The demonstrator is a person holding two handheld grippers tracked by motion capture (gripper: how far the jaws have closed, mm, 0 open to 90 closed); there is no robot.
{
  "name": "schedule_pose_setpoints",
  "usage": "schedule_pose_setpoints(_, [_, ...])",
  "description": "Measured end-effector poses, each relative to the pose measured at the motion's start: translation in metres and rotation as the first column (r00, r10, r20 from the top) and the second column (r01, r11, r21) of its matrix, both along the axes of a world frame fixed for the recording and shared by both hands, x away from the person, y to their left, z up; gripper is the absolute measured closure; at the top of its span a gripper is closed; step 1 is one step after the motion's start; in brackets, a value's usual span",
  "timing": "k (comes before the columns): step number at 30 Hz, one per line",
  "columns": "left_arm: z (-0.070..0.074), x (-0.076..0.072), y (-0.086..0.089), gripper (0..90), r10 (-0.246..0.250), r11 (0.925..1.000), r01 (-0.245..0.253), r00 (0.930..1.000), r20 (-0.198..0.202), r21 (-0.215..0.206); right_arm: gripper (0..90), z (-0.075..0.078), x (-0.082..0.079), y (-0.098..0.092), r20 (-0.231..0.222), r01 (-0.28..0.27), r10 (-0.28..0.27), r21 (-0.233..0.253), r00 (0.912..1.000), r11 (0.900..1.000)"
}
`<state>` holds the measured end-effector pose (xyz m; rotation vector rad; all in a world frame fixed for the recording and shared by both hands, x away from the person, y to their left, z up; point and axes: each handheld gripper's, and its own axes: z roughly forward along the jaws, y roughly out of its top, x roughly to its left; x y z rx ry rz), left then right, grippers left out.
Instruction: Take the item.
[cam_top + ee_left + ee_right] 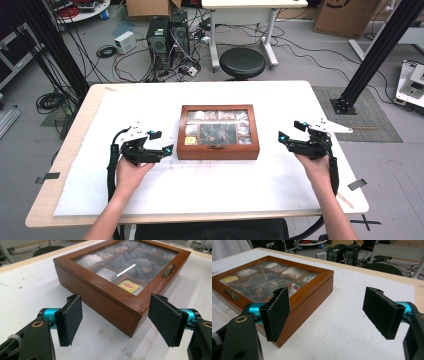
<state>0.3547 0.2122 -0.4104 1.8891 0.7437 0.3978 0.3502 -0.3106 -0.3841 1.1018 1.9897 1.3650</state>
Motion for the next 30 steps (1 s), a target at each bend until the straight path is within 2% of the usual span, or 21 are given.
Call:
schedule_pose_setpoints(6, [-0.005, 0.004, -0.014, 27.3, -0.035, 0.9992, 0.036, 0.9987, -0.037, 0.017, 22.4, 0.000, 0.000, -0.001, -0.001, 0.004, -0.004, 0.000, 1.0000, 1.000])
schedule_pose_setpoints(13, [-0.010, 0.007, -0.023, 27.4, -0.048, 0.9981, 0.050, 0.9970, -0.061, 0.037, 22.4, 0.000, 0.000, 0.000, 0.000, 0.001, -0.001, -0.002, 1.0000, 1.000])
schedule_pose_setpoints(22, [-0.017, 0.013, -0.032, 29.3, -0.064, 0.9943, 0.074, 0.9903, -0.124, 0.077, 22.4, -0.001, 0.000, 0.001, -0.001, -0.003, 0.003, -0.008, 1.0000, 1.000])
schedule_pose_setpoints(25, [-0.017, 0.013, -0.035, 31.8, -0.065, 0.9919, 0.078, 0.9899, -0.126, 0.100, 22.4, -0.001, 0.000, 0.001, 0.000, -0.004, 0.004, -0.004, 1.0000, 1.000])
schedule_pose_setpoints(30, [-0.016, 0.012, -0.036, 32.5, -0.059, 0.9912, 0.074, 0.9897, -0.130, 0.110, 22.4, -0.001, 0.000, 0.002, -0.003, -0.004, 0.004, -0.007, 1.0000, 1.000])
